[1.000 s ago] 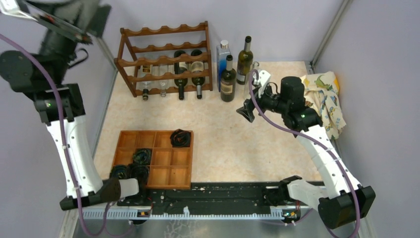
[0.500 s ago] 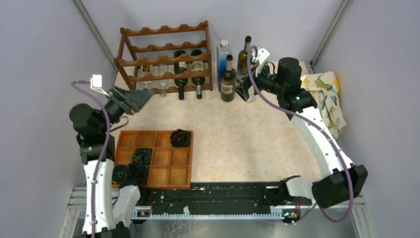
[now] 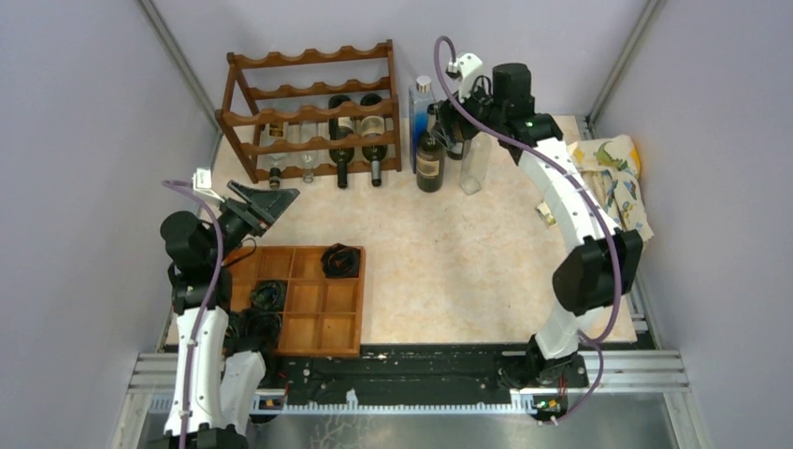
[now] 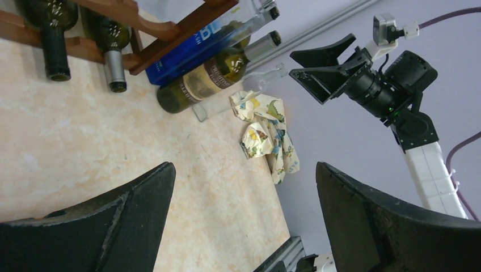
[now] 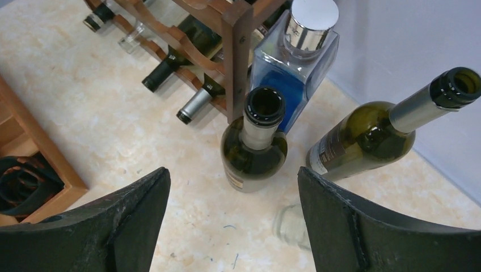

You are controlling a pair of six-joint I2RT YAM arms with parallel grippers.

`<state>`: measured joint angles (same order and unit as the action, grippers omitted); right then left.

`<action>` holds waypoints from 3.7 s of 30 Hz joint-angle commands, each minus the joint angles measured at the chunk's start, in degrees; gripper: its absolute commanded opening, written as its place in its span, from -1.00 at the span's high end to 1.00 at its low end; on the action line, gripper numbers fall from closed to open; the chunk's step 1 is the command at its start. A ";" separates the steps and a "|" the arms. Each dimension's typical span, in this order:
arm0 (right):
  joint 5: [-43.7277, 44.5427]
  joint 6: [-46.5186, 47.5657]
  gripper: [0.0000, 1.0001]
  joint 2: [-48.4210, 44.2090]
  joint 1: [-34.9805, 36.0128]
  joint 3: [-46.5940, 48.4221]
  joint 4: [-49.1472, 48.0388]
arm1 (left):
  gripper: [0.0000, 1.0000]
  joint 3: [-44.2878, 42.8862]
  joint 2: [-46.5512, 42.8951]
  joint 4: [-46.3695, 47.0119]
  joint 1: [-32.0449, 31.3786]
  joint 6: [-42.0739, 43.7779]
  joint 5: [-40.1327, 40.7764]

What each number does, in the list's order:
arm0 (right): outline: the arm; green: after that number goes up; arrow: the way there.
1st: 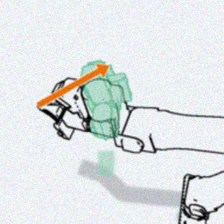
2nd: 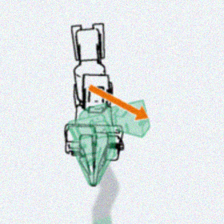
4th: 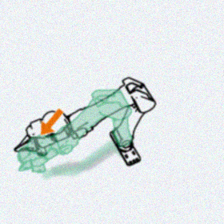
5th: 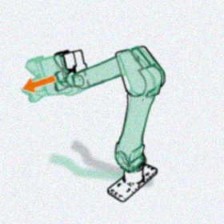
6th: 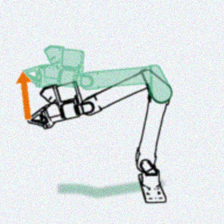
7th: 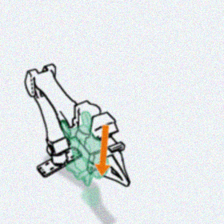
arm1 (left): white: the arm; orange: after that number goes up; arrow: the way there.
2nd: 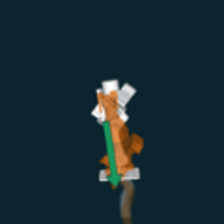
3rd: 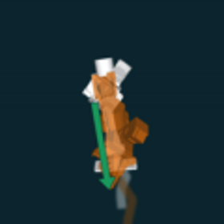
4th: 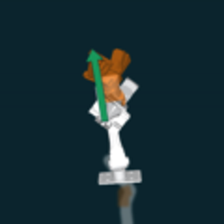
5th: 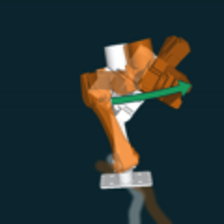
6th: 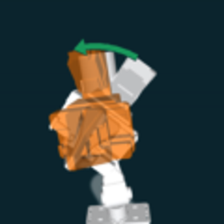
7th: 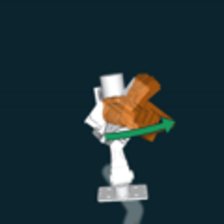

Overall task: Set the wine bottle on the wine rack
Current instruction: Pick up the wine bottle from the center of the board.

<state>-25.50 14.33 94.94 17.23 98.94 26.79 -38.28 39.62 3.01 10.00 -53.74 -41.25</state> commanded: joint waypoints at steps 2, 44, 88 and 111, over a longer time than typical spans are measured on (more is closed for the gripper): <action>1.46 -0.28 -0.61 5.65 0.87 7.59 1.36 | -0.97 5.19 2.74 8.86 0.04 -6.35 -0.13; -1.90 -3.81 1.00 -17.02 3.47 -25.92 -28.61 | -0.92 12.16 8.01 19.05 -27.00 -37.33 16.07; -22.27 40.16 1.00 -67.57 11.37 -84.02 -36.28 | -0.97 -17.70 57.09 1.00 -54.30 -47.61 18.85; -20.82 39.74 1.00 -62.51 17.94 -84.16 -40.36 | -0.92 -19.37 63.09 12.71 -54.62 -45.83 16.78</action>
<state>-44.27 56.80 31.46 33.43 14.57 -11.18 -56.51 101.16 11.66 -44.05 -99.83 -23.38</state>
